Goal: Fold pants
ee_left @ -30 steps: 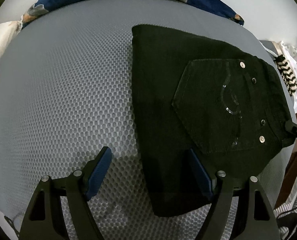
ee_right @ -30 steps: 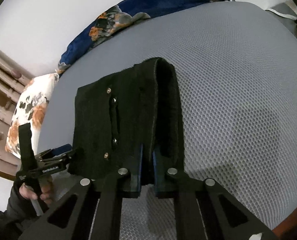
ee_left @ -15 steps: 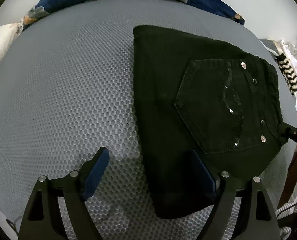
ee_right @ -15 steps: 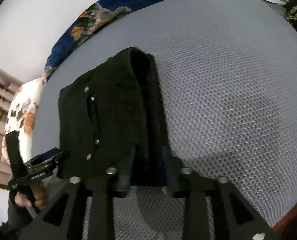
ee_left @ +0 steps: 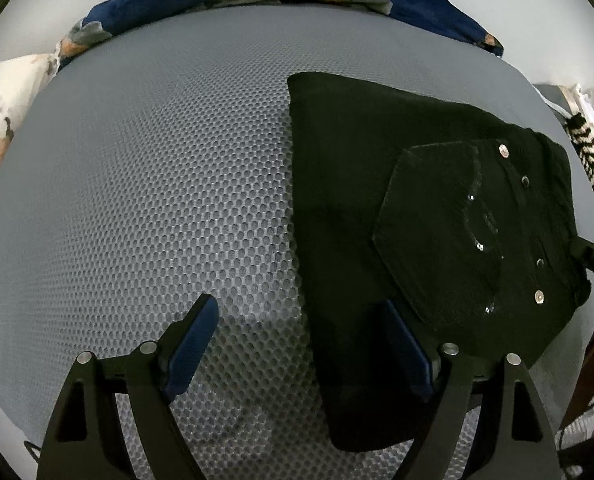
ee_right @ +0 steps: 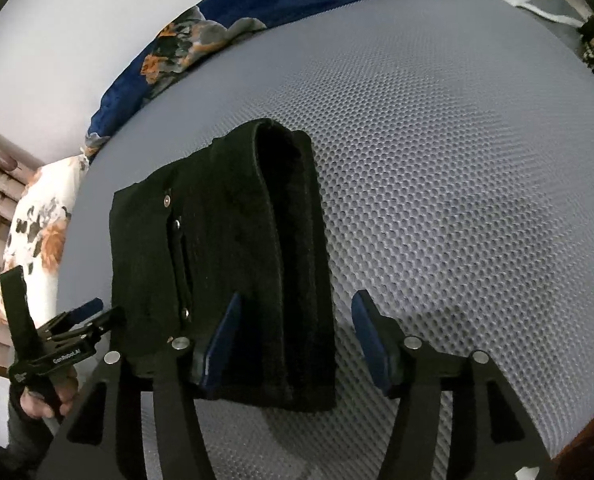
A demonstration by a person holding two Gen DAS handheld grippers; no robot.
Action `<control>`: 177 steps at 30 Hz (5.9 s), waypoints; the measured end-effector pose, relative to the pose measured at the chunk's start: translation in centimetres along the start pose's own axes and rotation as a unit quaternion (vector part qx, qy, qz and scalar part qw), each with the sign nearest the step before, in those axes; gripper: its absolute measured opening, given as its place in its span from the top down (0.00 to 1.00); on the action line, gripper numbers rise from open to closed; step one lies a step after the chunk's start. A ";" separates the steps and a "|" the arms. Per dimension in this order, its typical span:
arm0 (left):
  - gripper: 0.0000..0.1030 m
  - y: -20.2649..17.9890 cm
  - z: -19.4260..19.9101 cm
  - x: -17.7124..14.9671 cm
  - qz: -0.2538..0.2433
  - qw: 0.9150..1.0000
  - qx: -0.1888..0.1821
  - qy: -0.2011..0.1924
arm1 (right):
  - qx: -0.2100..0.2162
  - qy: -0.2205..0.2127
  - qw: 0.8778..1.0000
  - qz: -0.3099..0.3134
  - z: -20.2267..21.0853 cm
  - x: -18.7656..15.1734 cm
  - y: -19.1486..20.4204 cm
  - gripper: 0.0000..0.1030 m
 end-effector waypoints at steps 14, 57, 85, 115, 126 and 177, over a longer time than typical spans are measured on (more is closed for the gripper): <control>0.19 2.1 -0.8 1.2 0.087 0.984 -0.155 0.012 | 0.113 0.066 0.991 -0.017 -2.8 1.5 -1.5 0.42; 0.81 0.9 -1.8 6.1 0.097 0.972 -0.210 -0.035 | 0.192 0.047 0.980 -0.034 -3.2 4.5 2.9 0.77; 0.82 12.1 -0.2 18.1 0.095 0.985 -0.094 -0.108 | 0.208 0.046 0.976 0.039 -11.5 17.9 15.6 0.78; 0.44 13.8 -1.3 10.1 0.083 0.988 0.108 -0.068 | -0.024 -0.083 0.986 0.142 -9.4 13.1 14.3 0.32; 0.42 11.5 1.9 4.3 0.105 0.983 0.129 -0.080 | -0.058 -0.129 0.974 0.179 -6.0 5.8 15.6 0.23; 0.42 8.4 5.8 0.4 0.093 0.979 0.138 -0.118 | -0.039 -0.124 0.972 0.197 -4.4 -0.5 17.5 0.20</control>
Point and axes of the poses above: each gripper's, at about its wrist camera, not at the fingertips, and z roughly against the way its jaws point, y to its left, x to its top, the point moved 5 cm from there along -z, roughly the way its jaws point, and after that the axes turned 7 degrees about -z, right-handed, at the moved point
